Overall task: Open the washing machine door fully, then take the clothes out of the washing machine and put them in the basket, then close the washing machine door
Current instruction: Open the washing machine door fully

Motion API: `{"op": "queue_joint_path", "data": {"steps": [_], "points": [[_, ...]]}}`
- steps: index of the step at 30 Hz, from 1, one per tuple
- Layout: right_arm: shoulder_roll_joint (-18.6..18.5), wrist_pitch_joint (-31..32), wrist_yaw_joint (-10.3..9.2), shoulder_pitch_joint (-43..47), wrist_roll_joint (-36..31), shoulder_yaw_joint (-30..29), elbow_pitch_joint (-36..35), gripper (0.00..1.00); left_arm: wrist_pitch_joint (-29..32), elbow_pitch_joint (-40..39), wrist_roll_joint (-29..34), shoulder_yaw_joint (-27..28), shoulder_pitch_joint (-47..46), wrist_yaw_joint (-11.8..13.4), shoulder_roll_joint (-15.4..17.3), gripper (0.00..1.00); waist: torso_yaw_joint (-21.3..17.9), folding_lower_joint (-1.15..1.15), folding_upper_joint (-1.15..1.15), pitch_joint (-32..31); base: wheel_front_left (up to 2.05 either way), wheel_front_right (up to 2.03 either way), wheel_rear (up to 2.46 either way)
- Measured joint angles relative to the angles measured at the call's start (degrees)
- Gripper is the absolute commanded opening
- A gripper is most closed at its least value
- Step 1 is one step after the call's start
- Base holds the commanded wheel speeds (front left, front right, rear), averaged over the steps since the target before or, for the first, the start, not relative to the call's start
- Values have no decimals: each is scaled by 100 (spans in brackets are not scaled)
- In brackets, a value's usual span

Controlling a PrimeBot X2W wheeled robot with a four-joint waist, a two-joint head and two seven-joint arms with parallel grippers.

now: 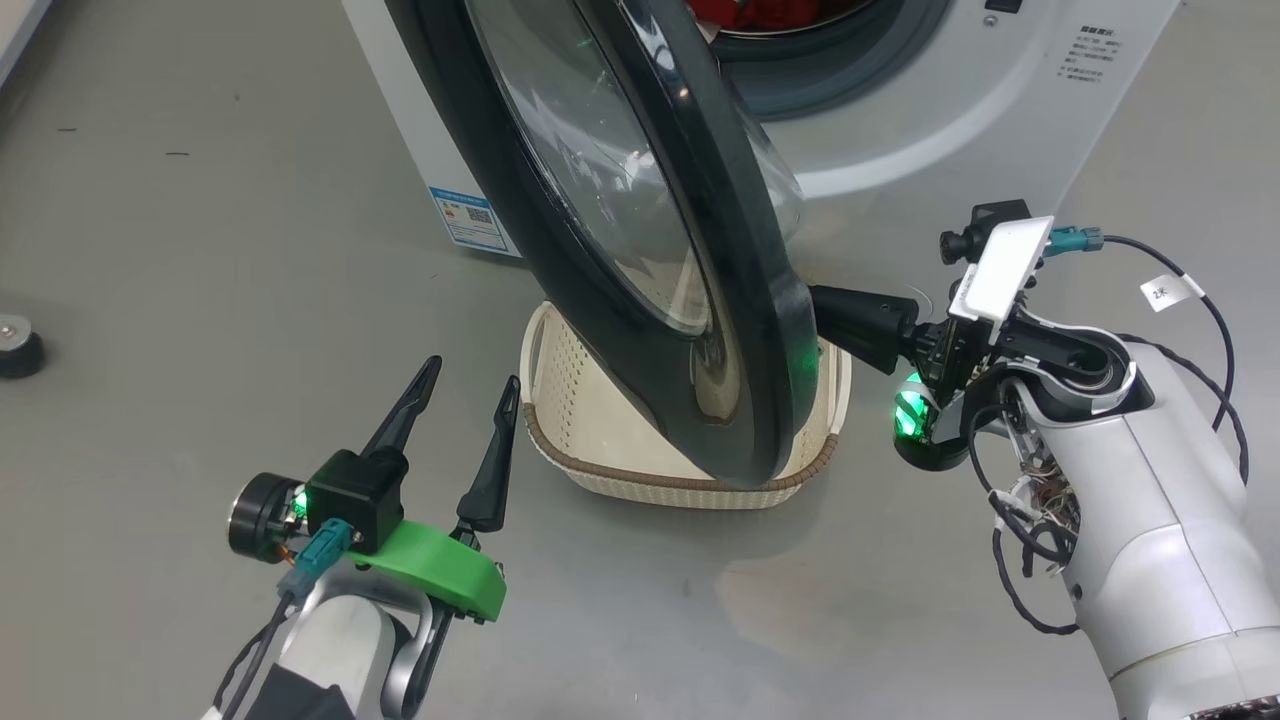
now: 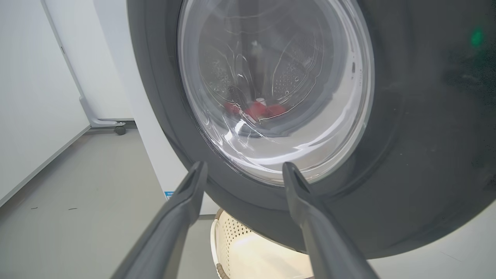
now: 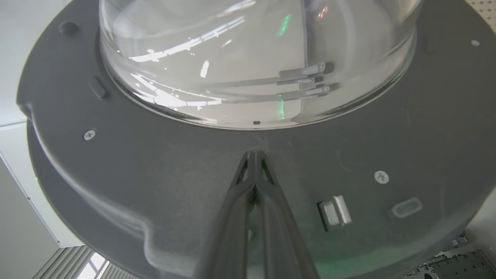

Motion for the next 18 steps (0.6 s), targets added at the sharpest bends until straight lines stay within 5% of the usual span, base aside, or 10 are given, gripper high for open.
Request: {"op": "queue_joint_path", "data": {"steps": [18], "points": [[24, 160, 21, 658, 357, 592, -599, 0, 0, 255, -25, -33, 114, 27, -3, 100, 575, 0, 0, -232, 0, 0, 0]]}}
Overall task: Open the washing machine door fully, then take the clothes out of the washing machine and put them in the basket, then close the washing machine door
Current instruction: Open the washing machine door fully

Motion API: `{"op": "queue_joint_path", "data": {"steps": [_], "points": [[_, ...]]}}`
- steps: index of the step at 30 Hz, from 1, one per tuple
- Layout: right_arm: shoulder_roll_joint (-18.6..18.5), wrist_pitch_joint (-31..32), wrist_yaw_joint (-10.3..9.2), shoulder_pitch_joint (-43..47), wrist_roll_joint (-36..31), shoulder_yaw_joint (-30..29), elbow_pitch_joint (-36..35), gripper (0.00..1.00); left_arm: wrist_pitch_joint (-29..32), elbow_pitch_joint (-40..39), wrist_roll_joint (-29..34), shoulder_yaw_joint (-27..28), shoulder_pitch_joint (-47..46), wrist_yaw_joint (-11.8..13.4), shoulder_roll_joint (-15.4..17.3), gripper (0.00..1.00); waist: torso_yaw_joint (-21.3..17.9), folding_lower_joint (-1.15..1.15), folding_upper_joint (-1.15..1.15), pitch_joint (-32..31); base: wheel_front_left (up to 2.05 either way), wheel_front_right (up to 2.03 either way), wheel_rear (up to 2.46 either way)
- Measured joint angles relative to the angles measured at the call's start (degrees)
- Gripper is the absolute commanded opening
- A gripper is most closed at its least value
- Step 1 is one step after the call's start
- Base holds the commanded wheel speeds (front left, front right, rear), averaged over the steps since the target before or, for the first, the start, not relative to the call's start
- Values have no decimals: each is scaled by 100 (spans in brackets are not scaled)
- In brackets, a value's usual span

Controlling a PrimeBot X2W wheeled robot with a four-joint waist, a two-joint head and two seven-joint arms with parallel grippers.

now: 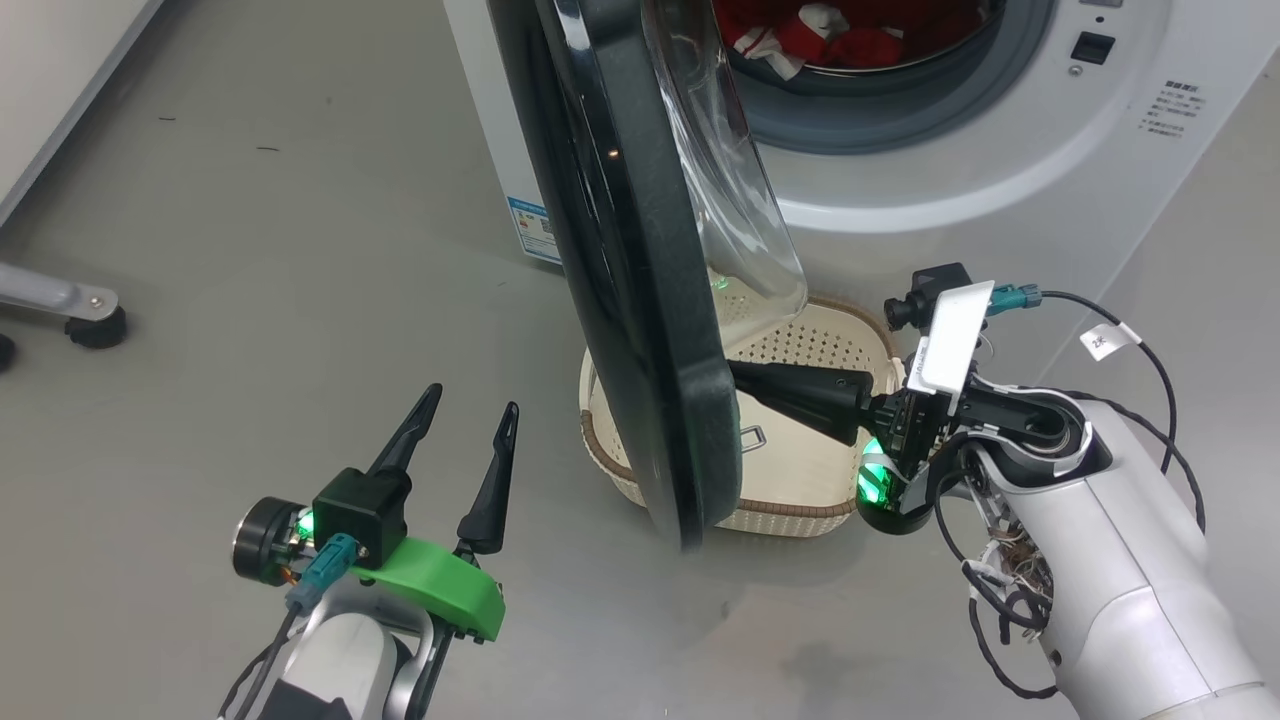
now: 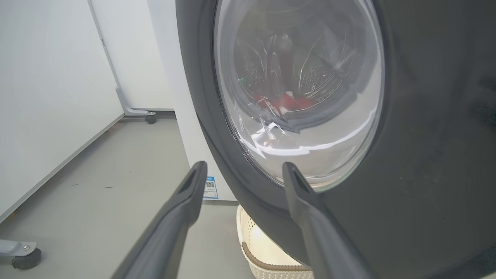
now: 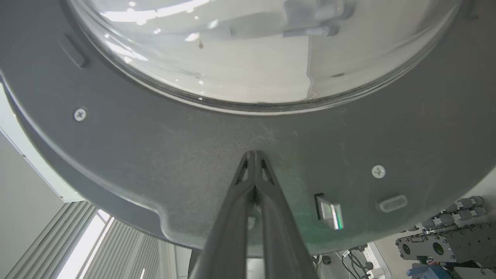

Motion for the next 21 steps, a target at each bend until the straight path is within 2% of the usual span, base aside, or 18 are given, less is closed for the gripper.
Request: {"op": "queue_joint_path", "data": {"steps": [14, 21], "points": [[21, -236, 0, 267, 556, 745, -401, 0, 0, 5, -51, 12, 13, 25, -3, 100, 265, 0, 0, -52, 0, 0, 0], [18, -432, 0, 299, 604, 856, -472, 0, 0, -5, -52, 12, 24, 33, -4, 100, 297, 0, 0, -67, 0, 0, 0]]}}
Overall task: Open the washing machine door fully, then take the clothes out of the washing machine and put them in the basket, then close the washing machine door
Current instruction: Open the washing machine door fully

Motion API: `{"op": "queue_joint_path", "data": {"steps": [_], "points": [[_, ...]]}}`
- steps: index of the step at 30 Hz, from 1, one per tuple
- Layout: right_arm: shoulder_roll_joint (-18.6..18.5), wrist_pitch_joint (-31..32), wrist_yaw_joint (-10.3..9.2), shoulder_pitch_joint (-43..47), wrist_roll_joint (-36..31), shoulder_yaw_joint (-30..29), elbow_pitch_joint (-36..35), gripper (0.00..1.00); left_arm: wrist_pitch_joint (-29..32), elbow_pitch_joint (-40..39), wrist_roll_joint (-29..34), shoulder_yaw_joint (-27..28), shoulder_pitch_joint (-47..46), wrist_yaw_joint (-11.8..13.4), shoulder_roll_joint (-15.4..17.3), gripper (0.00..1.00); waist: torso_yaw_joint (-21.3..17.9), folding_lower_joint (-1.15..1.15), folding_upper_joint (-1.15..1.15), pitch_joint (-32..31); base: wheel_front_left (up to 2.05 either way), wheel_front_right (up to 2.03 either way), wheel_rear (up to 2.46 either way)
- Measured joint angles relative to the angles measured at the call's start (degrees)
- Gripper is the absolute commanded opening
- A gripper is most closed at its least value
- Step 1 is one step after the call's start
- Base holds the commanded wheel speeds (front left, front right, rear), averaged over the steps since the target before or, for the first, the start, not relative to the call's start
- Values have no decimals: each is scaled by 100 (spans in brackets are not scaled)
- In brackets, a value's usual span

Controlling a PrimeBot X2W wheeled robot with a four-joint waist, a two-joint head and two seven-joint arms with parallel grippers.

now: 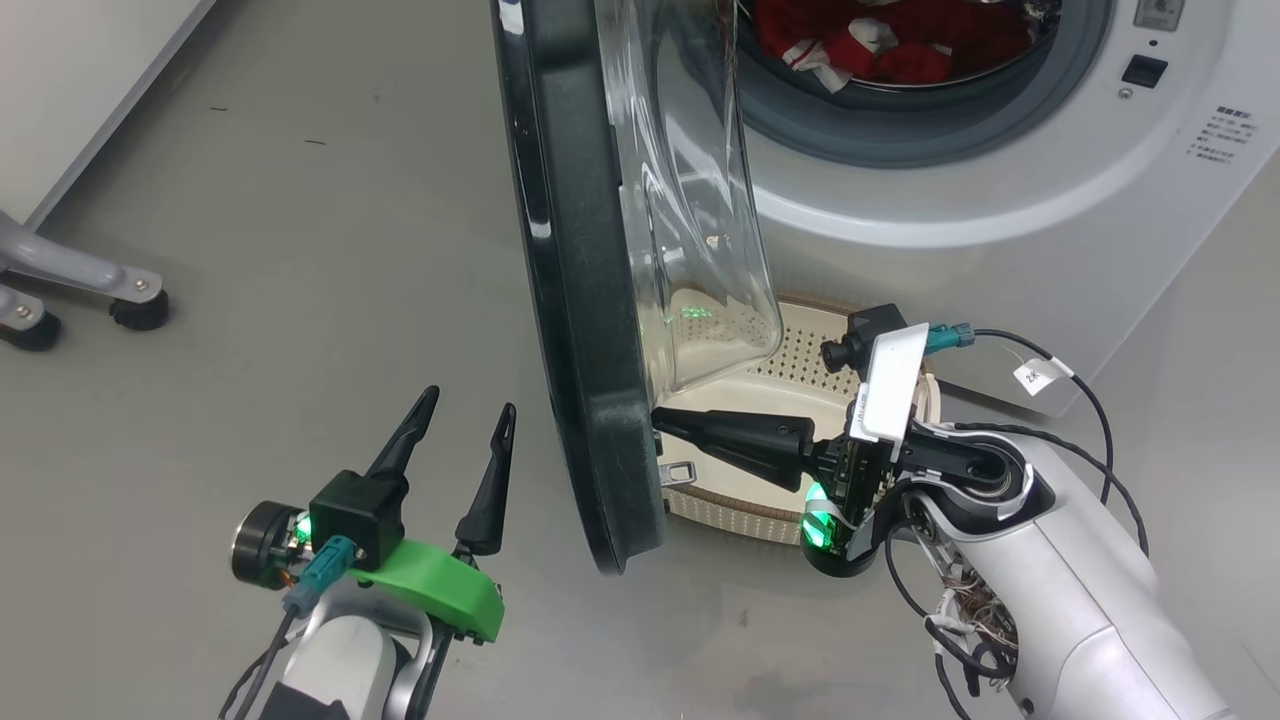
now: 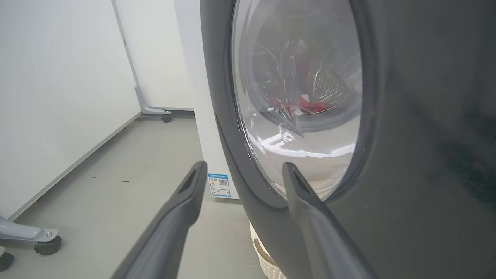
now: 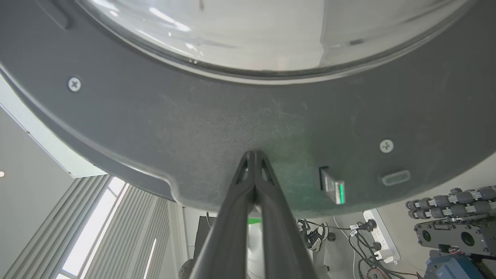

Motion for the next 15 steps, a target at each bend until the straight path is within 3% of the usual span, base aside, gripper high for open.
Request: {"op": "queue_joint_path", "data": {"steps": [14, 15], "points": [[21, -1007, 0, 588, 87, -630, -350, 0, 0, -22, -44, 65, 40, 47, 8, 100, -74, 0, 0, -70, 0, 0, 0], [25, -1133, 0, 668, 85, -732, -404, 9, 0, -21, -44, 64, 42, 47, 8, 100, -85, 0, 0, -81, 0, 0, 0]]}}
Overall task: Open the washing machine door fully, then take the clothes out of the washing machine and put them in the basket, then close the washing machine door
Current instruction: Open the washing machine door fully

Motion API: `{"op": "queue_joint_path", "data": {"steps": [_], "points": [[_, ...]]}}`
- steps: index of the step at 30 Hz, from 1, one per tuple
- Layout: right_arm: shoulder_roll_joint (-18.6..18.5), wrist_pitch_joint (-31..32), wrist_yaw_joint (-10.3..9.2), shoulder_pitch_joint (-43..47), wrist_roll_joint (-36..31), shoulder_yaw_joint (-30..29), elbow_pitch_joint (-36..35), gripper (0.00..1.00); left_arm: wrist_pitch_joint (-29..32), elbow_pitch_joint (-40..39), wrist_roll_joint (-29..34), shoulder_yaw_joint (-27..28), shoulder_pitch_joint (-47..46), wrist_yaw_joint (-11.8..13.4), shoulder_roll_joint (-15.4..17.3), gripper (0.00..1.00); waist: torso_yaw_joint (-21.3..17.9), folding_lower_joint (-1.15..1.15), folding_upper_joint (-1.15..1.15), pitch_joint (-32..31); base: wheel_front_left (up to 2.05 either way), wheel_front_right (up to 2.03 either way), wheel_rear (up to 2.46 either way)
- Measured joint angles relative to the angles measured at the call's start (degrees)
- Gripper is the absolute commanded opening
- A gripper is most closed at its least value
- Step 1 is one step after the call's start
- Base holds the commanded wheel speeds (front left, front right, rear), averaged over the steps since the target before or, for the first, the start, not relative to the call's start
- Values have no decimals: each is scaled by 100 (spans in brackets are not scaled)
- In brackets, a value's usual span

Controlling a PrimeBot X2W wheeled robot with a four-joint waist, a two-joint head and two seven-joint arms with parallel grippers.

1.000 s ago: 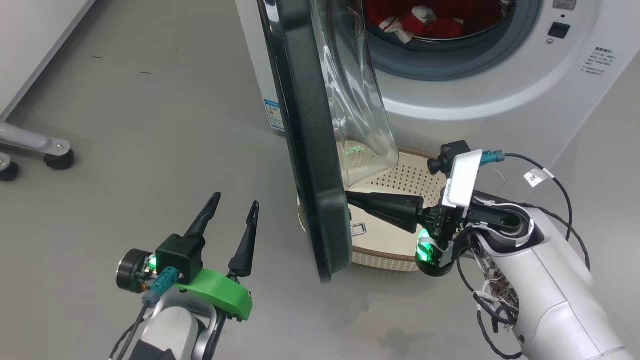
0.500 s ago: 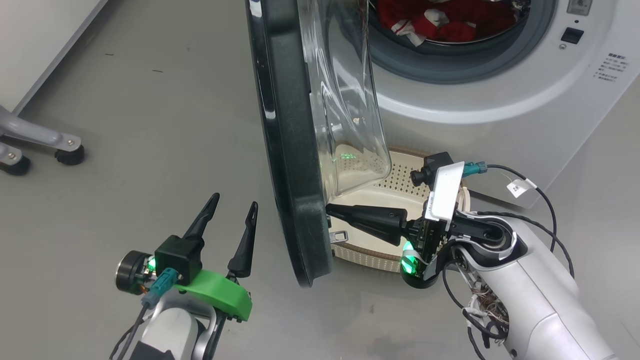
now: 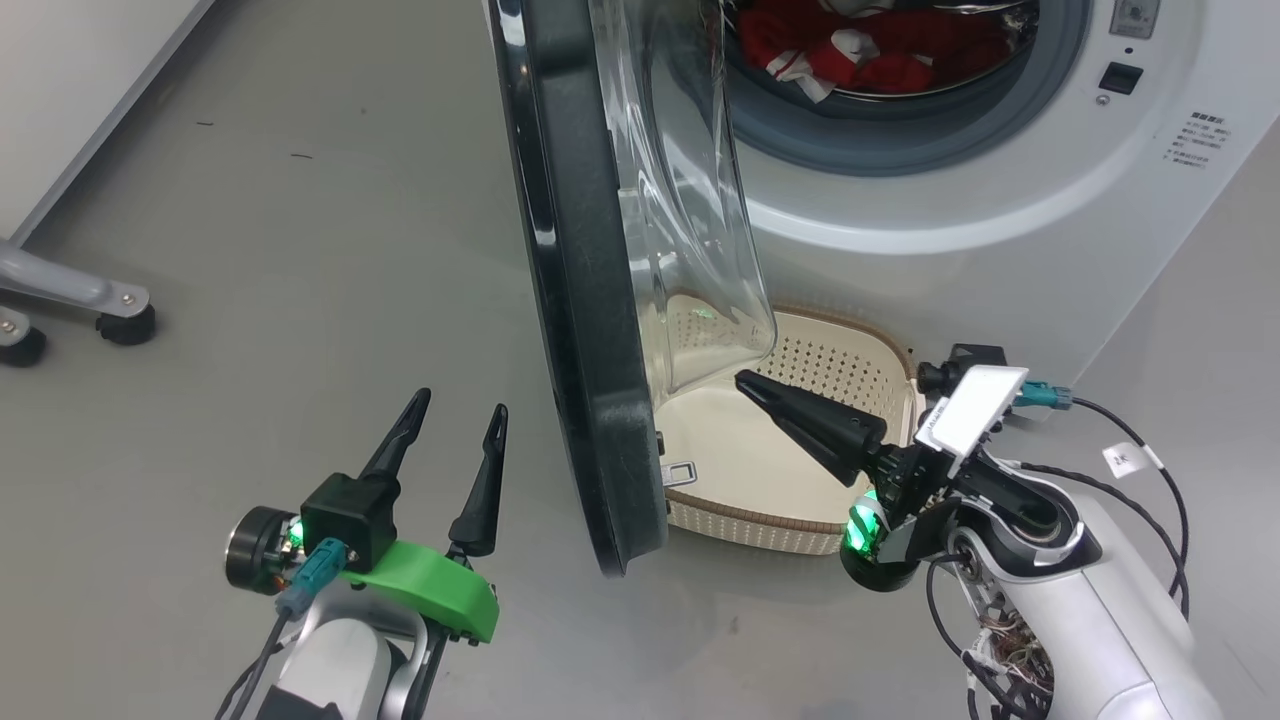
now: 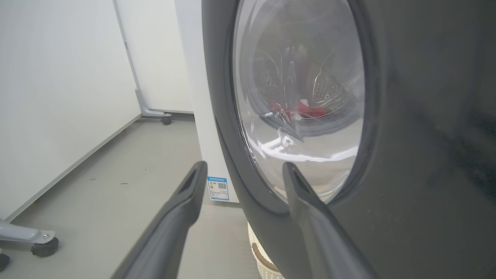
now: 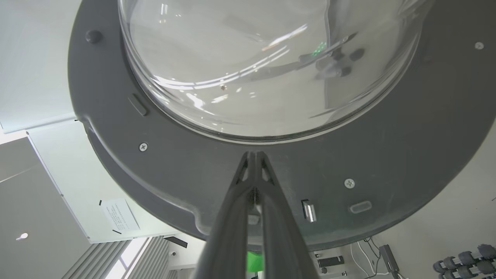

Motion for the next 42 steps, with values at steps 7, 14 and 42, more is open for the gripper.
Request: {"op": "queue_joint_path", "data": {"steps": [7, 14, 42], "points": [[5, -767, 0, 515, -725, -313, -353, 100, 0, -14, -15, 82, 34, 4, 7, 100, -79, 0, 0, -74, 0, 0, 0], [-99, -1722, 0, 1079, -1695, -517, -748, 100, 0, -19, -100, 168, 144, 56, 24, 100, -206, 0, 0, -133, 0, 0, 0], [-1300, -5539, -521, 1284, -7861, 174, -826, 100, 0, -58, -105, 174, 214, 56, 60, 100, -392, 0, 0, -190, 0, 0, 0]]}}
